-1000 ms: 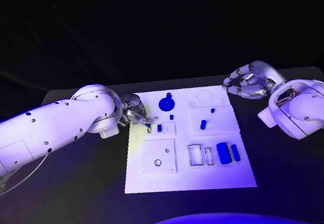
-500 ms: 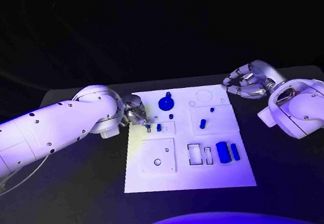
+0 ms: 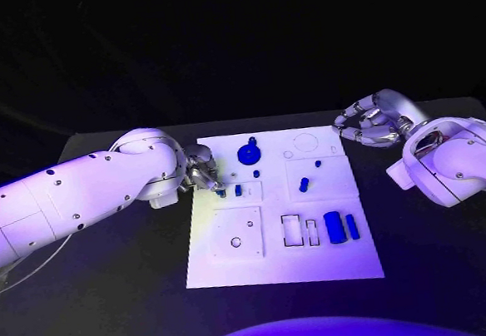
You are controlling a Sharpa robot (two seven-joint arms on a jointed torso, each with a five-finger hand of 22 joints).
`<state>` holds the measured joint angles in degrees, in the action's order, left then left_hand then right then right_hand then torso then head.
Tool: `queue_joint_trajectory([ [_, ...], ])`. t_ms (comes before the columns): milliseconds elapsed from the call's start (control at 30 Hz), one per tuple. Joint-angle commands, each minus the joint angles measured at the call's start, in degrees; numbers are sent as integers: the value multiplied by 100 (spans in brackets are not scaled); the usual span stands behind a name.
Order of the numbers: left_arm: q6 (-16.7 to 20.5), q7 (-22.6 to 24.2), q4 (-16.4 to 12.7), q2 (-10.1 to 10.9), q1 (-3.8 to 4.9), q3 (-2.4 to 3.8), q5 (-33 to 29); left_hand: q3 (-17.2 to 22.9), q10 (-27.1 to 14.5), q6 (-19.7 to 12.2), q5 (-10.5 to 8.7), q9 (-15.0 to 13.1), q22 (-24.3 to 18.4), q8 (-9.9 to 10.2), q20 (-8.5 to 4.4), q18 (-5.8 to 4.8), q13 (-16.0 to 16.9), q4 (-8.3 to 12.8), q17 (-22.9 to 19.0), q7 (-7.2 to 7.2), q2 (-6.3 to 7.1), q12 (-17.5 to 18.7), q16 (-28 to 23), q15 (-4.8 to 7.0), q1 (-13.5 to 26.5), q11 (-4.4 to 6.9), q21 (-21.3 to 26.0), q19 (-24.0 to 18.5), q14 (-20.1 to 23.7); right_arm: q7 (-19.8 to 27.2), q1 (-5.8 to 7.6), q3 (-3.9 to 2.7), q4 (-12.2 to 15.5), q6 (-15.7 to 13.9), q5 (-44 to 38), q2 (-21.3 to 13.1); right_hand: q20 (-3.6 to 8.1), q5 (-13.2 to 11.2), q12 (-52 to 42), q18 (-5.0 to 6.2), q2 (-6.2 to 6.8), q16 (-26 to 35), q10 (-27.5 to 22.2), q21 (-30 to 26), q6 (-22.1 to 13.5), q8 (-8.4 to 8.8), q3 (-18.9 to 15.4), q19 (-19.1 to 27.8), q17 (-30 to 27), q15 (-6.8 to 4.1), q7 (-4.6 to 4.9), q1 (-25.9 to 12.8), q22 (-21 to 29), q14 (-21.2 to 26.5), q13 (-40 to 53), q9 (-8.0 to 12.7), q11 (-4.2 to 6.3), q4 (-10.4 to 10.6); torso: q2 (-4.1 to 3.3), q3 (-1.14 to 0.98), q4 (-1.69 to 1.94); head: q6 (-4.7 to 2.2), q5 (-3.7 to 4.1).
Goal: Assemble the parts on the task board
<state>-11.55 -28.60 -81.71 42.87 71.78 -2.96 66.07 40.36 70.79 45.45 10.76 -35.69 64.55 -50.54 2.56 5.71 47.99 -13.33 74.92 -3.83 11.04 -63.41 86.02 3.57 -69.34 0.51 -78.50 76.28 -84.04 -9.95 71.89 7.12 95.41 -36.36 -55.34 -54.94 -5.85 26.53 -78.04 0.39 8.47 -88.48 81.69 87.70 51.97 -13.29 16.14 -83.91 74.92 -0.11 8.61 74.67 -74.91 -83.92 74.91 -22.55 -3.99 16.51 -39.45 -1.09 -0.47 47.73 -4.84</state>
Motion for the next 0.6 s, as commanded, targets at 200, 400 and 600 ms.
queue_joint_trajectory([
  [200, -211, -61, 13, -46, -15, -15, 22, 1164, 35, 31, 29, -7, 5, 24, -15, -43, 7, 1134, 541, -2, 26, -36, 13, 46, -5, 10, -35, 26, -371, 29, -3, 0, 7, 73, -39, 1, 30, 21, 6, 31, 35, 23, -2, -34, -26, -29, 28, -472, 1168, -34, -2, -32, -1352, -520, 554, 8, 30, -9, -3, 0, -4, 6, -6],
  [400, -213, -64, 0, -51, -16, -17, 6, 1166, 38, 34, 36, -6, 5, 26, -16, -43, 8, 1131, 533, -1, 25, -36, 10, 47, 1, 10, -35, 25, -369, 27, -3, 0, 10, 72, -41, -3, 30, 21, 6, 31, 35, 23, -2, -34, -26, -29, 28, -472, 1168, -34, -2, -32, -1352, -520, 554, 8, 30, -9, 1, -4, -2, 9, -2],
  [600, -178, -73, -4, -61, -16, -18, 6, 1172, 56, 44, 71, -5, 13, 29, -18, -44, 28, 1128, 529, 3, 30, -48, 8, 49, 13, 14, -39, 30, -368, 31, -3, 0, 11, 68, -42, -3, 30, 21, 6, 31, 35, 23, -2, -34, -26, -29, 28, -472, 1168, -34, -2, -32, -1352, -520, 554, 8, 30, -9, 0, -3, 2, 5, -3],
])
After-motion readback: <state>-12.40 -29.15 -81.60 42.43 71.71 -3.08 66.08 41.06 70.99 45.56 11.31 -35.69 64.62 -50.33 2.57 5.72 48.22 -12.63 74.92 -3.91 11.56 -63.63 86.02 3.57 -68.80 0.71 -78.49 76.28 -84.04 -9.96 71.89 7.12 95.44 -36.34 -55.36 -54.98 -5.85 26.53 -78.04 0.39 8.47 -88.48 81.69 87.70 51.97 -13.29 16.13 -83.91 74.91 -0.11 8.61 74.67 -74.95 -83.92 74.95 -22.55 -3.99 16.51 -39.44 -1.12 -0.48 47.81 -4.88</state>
